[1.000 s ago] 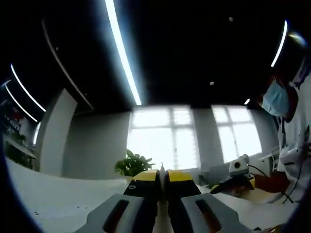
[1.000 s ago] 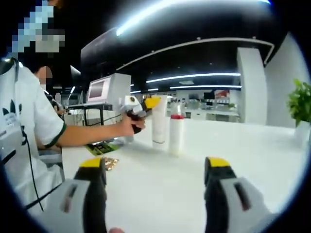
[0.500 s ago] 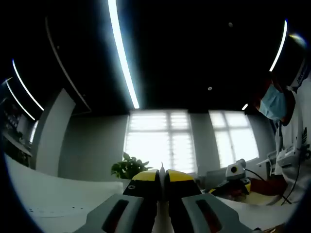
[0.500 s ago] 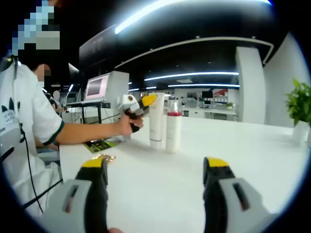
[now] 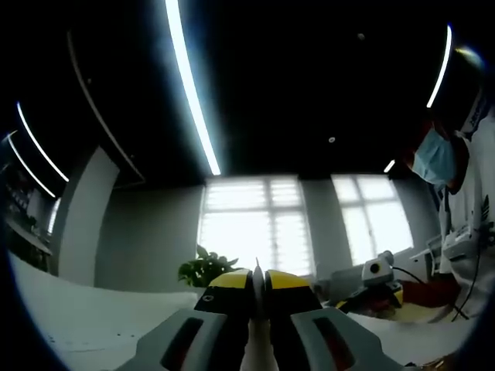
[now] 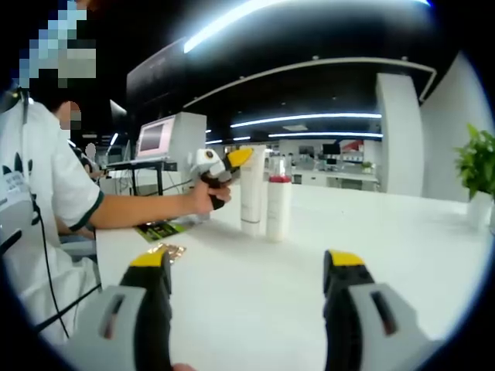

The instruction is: Arrange the skincare products in the storage area until every visible bottle or jar stands upright without overlapping.

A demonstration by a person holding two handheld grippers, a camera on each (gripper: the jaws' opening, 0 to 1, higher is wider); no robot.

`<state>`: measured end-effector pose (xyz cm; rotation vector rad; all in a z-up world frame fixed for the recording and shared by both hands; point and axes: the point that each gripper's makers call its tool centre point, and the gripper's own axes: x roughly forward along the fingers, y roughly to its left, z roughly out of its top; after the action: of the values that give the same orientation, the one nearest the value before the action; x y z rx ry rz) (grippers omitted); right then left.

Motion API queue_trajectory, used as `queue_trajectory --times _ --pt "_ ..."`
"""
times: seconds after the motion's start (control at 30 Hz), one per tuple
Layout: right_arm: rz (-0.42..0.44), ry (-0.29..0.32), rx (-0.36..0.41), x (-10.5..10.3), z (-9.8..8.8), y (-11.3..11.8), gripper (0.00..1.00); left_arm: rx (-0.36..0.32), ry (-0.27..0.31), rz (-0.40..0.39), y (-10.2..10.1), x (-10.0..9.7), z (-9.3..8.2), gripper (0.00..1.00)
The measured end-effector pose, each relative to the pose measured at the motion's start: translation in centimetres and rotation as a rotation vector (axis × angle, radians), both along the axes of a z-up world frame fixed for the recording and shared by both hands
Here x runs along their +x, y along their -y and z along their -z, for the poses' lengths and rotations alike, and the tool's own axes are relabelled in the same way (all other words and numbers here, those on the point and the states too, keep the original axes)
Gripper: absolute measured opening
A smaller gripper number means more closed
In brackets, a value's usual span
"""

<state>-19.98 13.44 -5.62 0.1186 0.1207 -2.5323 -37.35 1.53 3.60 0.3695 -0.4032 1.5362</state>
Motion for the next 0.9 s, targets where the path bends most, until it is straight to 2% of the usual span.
queue_trajectory --times 0.4,0.6,0.9 --pt "-0.001 0.003 0.004 0.0 0.2 0.1 0.82 0.011 0.017 -0.027 0.6 -0.6 -0.1 0.07" --pt "-0.005 0.004 0.008 0.2 0.3 0.2 0.82 0.048 0.03 -0.025 1.2 -0.6 -0.8 0.07" --pt "-0.009 0.005 0.021 0.5 0.4 0.5 0.82 0.036 0.021 -0.045 1.3 -0.8 -0.9 0.09"
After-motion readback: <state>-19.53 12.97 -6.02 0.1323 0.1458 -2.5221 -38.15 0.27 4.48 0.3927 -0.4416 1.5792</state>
